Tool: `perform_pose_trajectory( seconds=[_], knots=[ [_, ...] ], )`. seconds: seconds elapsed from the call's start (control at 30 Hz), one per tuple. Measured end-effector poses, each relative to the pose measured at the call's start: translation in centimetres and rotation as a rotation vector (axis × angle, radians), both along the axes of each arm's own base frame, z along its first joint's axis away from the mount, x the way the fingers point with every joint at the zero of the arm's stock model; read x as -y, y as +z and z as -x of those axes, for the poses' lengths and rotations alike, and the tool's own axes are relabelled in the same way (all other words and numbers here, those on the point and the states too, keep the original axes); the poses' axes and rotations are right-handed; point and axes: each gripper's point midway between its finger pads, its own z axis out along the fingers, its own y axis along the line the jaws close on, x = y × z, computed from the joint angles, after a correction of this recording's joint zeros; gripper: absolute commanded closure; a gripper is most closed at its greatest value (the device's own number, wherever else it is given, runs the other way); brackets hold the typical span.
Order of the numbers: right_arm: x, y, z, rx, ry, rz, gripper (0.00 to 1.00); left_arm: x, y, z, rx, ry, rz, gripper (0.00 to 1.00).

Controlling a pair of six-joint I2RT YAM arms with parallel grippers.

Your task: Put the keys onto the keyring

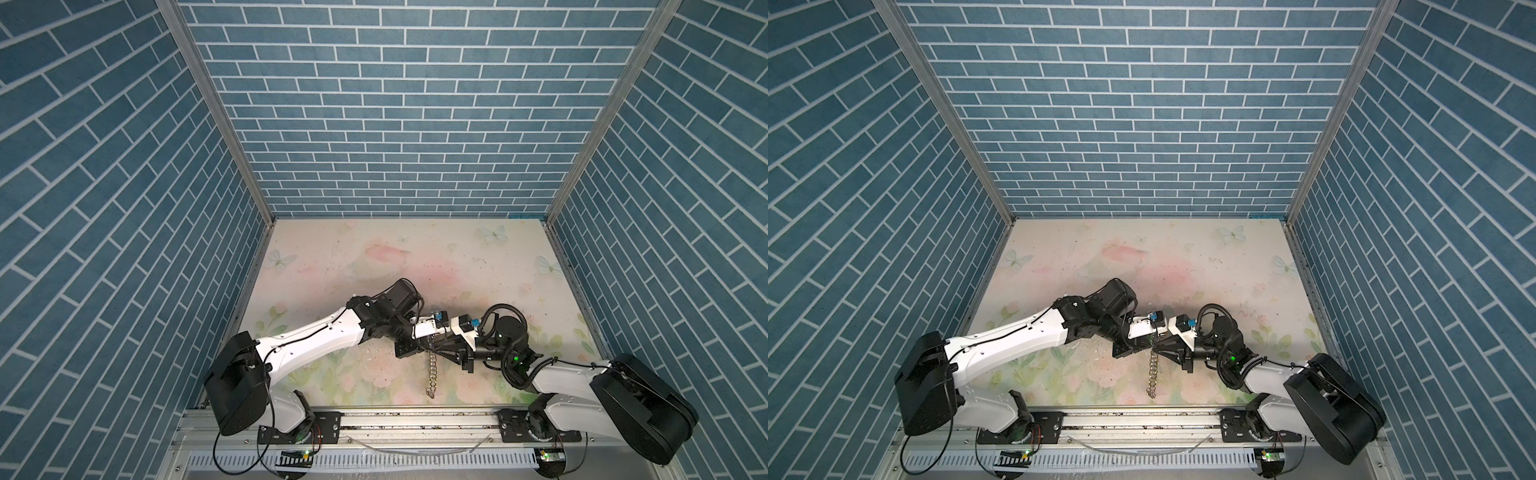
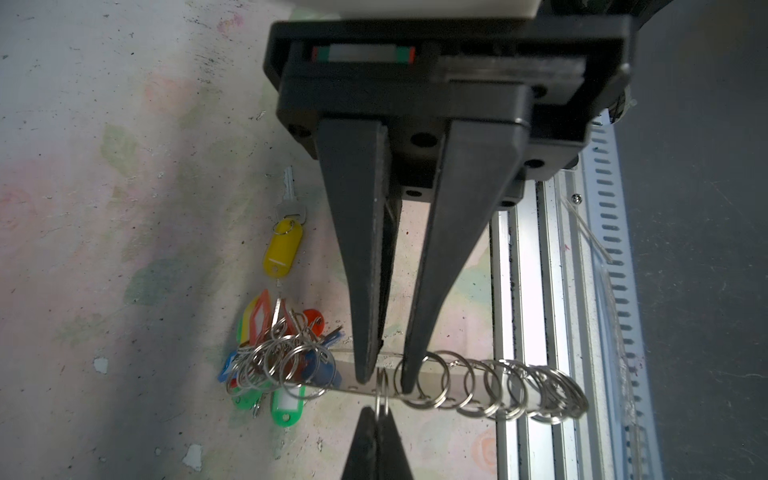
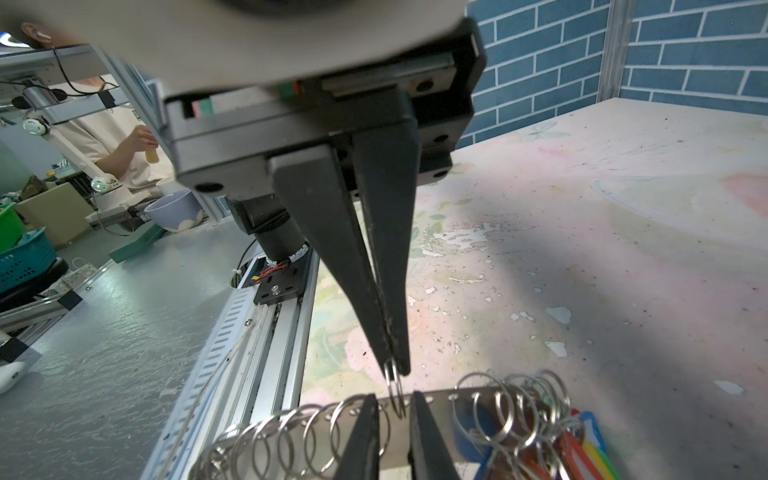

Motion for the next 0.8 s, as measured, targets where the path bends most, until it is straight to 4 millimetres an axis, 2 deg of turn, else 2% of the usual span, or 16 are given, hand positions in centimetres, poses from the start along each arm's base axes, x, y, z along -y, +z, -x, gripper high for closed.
perform_pose_trajectory(
  seconds=[0.2,0.27,0.37,0.47,0.7,0.8],
  knots=[
    [-0.1,0.0,0.0,0.002,0.004,-0.006,1.00,0.0,0.0,0.1,-0.006,-0.006,0.003,1.00],
    [-0.1,0.0,0.0,0.004,0.003,-0.006,1.00,0.0,0.0,0.1,-0.007,-0.004,0.002,1.00],
    [-0.1,0.1,-0.1,0.008,-0.004,-0.009,1.00,0.1,0.1,-0.1,-0.001,0.008,0.009,0.83],
    [-0.1,0.2,-0.5,0.013,-0.024,-0.019,1.00,-0.1,0.2,-0.4,0.026,0.037,0.064,0.76],
    [-0.4,-0.4,-1.0,-0.006,-0.046,-0.047,1.00,-2.9,-0.8,-1.1,0.047,0.164,0.257,0.75],
    [-0.5,-0.2,-0.9,0.006,-0.042,-0.058,1.00,-3.3,-1.6,-1.0,0.038,0.184,0.303,0.77]
  ],
)
